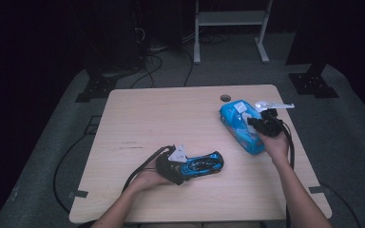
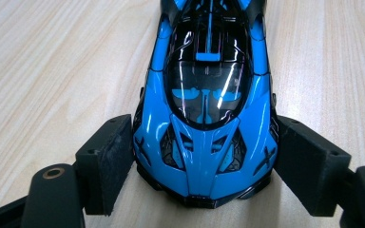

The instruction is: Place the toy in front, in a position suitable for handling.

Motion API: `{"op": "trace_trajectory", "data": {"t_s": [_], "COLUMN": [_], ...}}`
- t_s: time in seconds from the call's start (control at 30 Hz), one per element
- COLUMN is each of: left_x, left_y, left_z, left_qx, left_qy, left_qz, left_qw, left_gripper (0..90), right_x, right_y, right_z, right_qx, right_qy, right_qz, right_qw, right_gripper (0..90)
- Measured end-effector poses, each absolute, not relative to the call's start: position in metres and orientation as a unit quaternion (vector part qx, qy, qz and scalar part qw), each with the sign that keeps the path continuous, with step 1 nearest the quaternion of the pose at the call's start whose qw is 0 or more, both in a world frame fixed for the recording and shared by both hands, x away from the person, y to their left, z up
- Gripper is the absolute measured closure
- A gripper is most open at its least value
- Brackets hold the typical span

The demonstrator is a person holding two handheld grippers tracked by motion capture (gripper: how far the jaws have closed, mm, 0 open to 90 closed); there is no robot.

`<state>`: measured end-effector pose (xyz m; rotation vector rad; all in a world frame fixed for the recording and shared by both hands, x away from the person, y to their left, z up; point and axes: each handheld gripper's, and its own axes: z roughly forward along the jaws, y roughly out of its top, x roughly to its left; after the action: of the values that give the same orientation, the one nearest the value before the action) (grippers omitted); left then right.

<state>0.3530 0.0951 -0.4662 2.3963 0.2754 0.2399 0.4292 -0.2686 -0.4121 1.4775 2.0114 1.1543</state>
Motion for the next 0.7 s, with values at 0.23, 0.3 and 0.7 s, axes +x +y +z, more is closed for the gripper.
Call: {"op": "trace_trajectory", "data": {"t_s": [0.23,0.3,0.7], "left_x": [0.354,0.354,0.355], "left_y": [0.096,0.095,0.097], "left_z": [-0.466,-0.465,-0.466], "left_qx": [0.923,0.922,0.921], "left_qy": [0.101,0.101,0.106], "left_qz": [0.093,0.094,0.095], "left_qw": [0.359,0.362,0.362], "left_gripper": [23.2,23.2,21.8], "right_x": [0.423,0.422,0.393], "right_y": [-0.279,-0.28,-0.274], "right_z": [-0.393,-0.388,-0.337], "right_qx": [0.521,0.517,0.456], "right_qy": [0.706,0.707,0.702], "right_qz": [0.447,0.447,0.517], "right_qw": [0.176,0.181,0.177], "right_gripper": [88.0,88.0,88.0]}}
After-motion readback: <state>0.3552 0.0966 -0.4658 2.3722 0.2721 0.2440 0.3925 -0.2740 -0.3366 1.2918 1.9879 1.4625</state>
